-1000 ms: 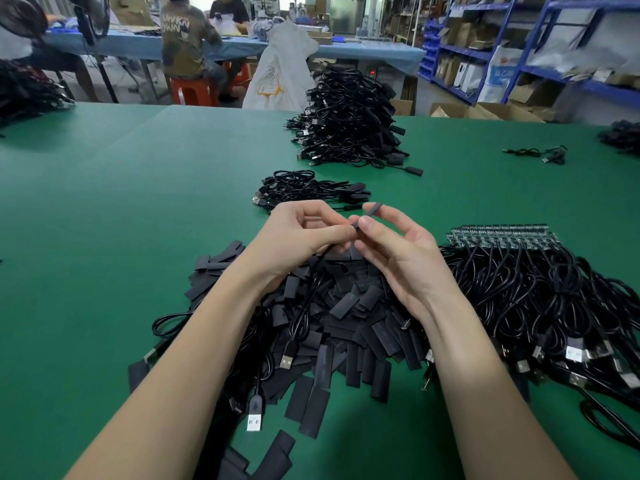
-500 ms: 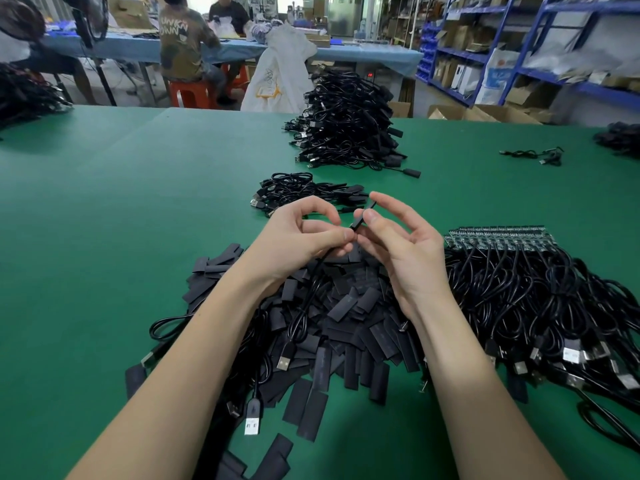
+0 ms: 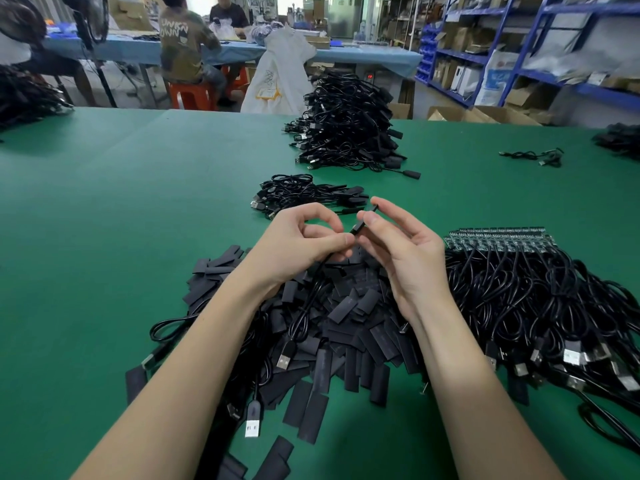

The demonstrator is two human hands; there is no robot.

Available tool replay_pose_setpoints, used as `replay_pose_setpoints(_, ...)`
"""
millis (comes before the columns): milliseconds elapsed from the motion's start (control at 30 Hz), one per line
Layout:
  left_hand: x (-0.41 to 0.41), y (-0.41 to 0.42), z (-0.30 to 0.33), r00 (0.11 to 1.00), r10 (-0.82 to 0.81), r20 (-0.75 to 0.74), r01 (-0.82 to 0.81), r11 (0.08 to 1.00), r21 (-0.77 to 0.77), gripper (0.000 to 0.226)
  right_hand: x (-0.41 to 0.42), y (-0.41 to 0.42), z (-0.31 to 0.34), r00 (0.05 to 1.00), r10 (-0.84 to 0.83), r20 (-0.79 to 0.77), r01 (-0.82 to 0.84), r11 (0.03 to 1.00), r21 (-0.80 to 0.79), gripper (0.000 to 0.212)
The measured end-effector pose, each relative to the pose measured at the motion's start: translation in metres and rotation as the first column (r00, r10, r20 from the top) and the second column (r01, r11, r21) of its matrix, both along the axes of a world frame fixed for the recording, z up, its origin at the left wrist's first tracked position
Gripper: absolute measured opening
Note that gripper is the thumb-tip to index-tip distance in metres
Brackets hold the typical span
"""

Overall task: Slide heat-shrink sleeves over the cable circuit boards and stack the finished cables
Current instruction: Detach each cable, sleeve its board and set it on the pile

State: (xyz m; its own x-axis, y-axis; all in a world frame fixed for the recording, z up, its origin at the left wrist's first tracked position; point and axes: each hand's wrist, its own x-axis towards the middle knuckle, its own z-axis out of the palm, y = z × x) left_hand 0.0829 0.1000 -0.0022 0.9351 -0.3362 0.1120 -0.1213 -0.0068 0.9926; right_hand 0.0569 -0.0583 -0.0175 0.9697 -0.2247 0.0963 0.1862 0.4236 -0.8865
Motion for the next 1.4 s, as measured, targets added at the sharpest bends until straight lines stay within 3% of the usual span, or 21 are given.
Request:
replay_pose_setpoints(300,0.000,0.000,0.001,1.000,0.023,-0.004,-0.023,1.000,0.005,0.015,0.001,0.003,-0.002,1.000,-0.013,-0.021,0.014,1.000,0.016,0.021)
replay_pose_setpoints(467,0.003,0.006,0.000,0.998,-0.036,-0.043,0.044,0.980,0.196,0.017,0.003,-0.002,-0.002,0.997,-0.063,-0.042,0.065,0.996,0.060,0.021)
replay_pose_setpoints(667,0.001,0.010,0.001,0.990,-0.117,-0.081,0.134,0.959,0.249,0.011,0.004,-0.002,-0.002,0.995,-0.081,-0.058,0.086,0.994,0.072,0.020)
replay_pose_setpoints(1100,0.003,0.011,-0.001,0.996,-0.069,-0.062,0.082,0.969,0.234,0.013,0.003,0.002,-0.001,0.997,-0.069,-0.035,0.071,0.996,0.051,0.021)
replay_pose_setpoints(1400,0.000,0.010,0.014,0.998,-0.047,-0.050,0.057,0.975,0.213,0.012,0.002,-0.003,0.001,0.999,-0.026,-0.044,0.029,0.998,0.062,0.034)
